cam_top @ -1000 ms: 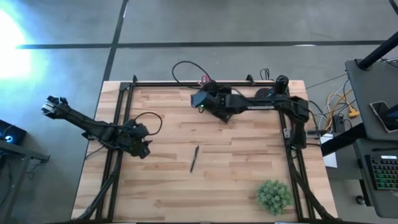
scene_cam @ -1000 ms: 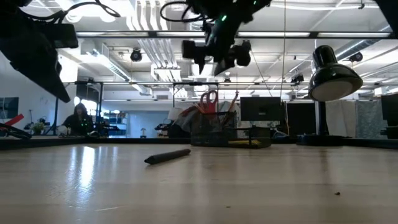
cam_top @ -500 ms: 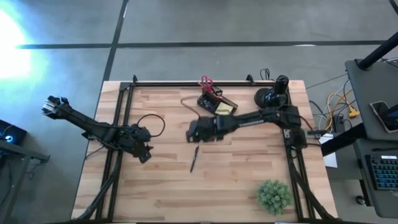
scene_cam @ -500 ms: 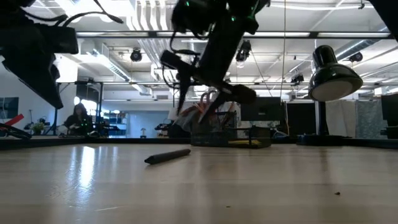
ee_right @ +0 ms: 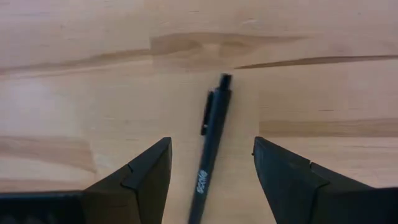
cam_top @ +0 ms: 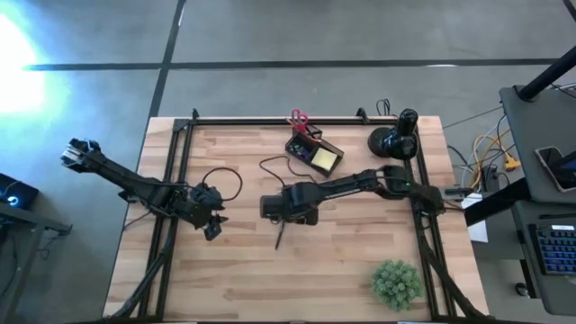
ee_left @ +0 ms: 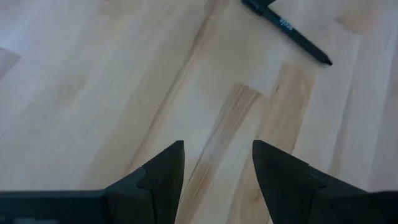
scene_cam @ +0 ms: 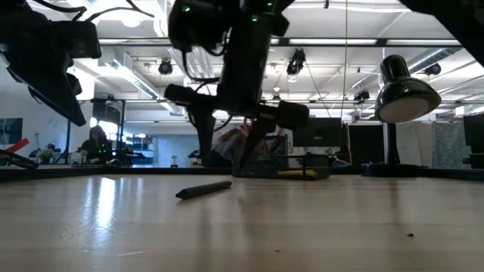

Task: Pick and place office supplies into organizer
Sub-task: Put the pen into the desk organizer

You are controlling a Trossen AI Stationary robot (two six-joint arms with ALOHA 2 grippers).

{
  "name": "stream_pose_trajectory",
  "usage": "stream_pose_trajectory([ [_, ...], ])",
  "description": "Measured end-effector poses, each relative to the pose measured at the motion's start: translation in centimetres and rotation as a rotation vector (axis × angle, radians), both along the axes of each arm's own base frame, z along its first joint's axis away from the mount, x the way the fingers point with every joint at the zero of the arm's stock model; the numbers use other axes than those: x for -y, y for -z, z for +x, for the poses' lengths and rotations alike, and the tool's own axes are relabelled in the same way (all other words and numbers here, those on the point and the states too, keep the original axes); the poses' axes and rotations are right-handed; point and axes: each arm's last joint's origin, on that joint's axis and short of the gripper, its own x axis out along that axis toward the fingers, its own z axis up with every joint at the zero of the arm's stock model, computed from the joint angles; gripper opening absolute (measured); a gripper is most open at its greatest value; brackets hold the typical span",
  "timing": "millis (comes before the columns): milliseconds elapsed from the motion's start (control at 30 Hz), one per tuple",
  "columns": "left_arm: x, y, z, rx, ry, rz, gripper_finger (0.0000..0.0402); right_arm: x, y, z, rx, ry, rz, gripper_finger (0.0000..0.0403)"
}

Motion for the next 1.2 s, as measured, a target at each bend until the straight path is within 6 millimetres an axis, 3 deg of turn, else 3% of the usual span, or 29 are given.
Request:
stream_pose_trajectory([
  [133, 0.0, 0.0, 0.0, -0.001, 0.000, 0.001, 0.0175, -0.1, 0.0, 1.6, -0.022, -0.032, 0.002, 0.0215],
  [267, 0.0, 0.1, 0.1, -0.003, -0.001, 0.004, 0.0175, 0.0, 1.6, 3.0, -0.061, -0.061, 0.016, 0.0215],
  [433, 0.0, 0.0, 0.0, -0.001, 0.000, 0.002, 0.0175, 0.5, 2.2, 2.1, -0.266, -0.104, 0.010, 0.0214],
  [700, 0.0, 0.0, 0.0, 0.001, 0.020, 0.023, 0.0175, 1.5, 2.2, 2.7, -0.241, -0.203, -0.029, 0.0207],
  [900, 0.0, 0.0, 0.0, -0.005, 0.032, 0.035, 0.0175, 1.7, 2.8, 2.2, -0.283, -0.349, -0.044, 0.0161],
  [1200, 0.0, 0.1, 0.0, -0.012, 0.032, 0.038, 0.0175, 1.9, 3.5, 1.6, -0.335, -0.562, -0.063, 0.0038],
])
